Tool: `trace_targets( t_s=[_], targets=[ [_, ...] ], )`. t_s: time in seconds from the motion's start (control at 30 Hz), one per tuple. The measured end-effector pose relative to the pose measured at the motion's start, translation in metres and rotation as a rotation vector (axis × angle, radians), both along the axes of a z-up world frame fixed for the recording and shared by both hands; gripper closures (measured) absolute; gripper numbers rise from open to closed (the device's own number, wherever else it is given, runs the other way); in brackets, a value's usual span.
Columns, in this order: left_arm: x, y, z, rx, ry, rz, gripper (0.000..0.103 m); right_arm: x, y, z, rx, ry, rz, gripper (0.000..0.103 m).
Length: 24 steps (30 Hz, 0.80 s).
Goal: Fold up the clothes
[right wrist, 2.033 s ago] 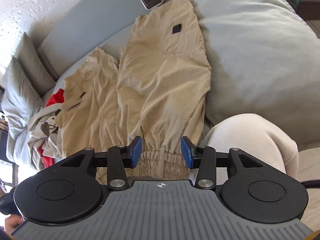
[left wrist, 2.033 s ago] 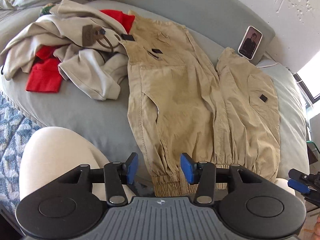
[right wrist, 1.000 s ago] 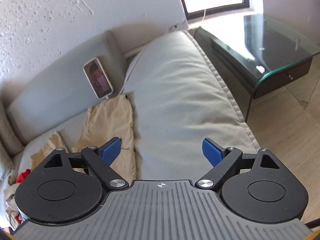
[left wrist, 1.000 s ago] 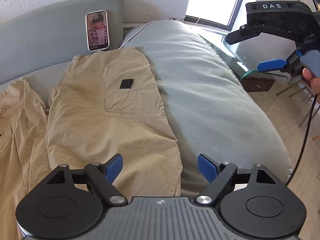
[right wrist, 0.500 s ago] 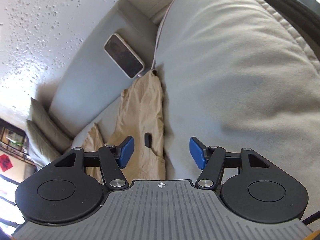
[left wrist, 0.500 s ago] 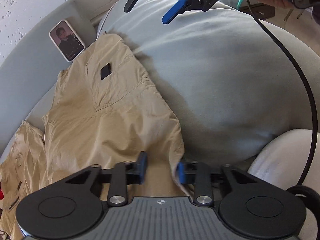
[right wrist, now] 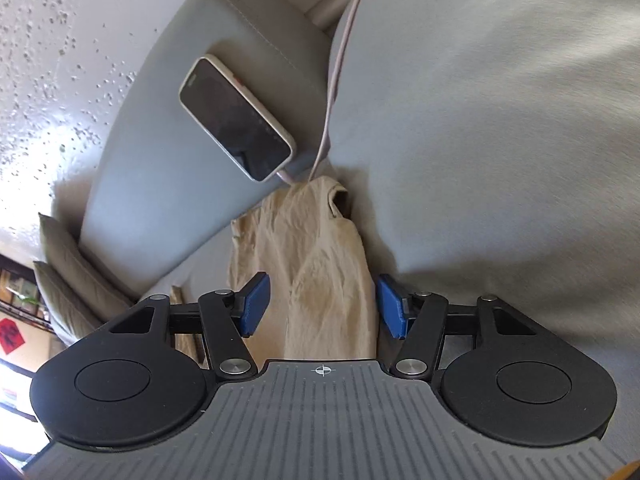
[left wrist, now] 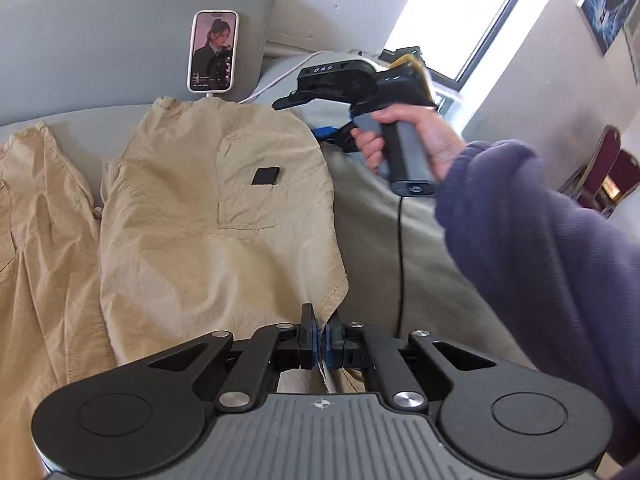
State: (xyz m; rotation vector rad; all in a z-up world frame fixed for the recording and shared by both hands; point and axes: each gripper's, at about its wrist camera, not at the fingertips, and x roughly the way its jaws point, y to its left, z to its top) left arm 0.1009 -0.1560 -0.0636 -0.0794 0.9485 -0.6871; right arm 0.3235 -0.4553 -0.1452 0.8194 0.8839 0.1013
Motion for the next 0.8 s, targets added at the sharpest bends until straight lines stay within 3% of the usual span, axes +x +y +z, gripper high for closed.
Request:
trace_targets(
  t_s=[0.1,0.17,0.2,0.23,0.3,0.57,0.8],
  targets=[
    [0.004,0.009,0.003,-0.019,0.01,-0.008,0.1,0.022,0.001,-0.005,0.023,0.0,-0.049,0.057],
    [0.006,0.009,0.0,-0.025,0.027,-0.014,0.1,0.033,0.001,-0.009,0.031,0.004,-0.089,0.074],
    [0.009,0.007,-0.004,-0.028,0.038,-0.018,0.1,0.038,0.001,-0.01,0.022,0.006,-0.108,0.096],
    [0.011,0.004,-0.007,-0.03,0.045,-0.024,0.1,0.041,0.003,-0.008,-0.033,-0.002,-0.112,0.1],
    [0.016,-0.003,-0.013,-0.033,0.06,-0.036,0.1,0.048,0.008,-0.002,-0.147,-0.018,-0.119,0.101],
    [0.038,-0.045,-0.03,-0.07,0.076,-0.12,0.101,0.044,-0.008,0.051,-0.294,-0.165,-0.168,0.102],
    [0.031,-0.079,-0.031,-0.089,0.089,-0.219,0.101,0.036,-0.029,0.083,-0.455,-0.167,-0.221,0.102]
  ],
)
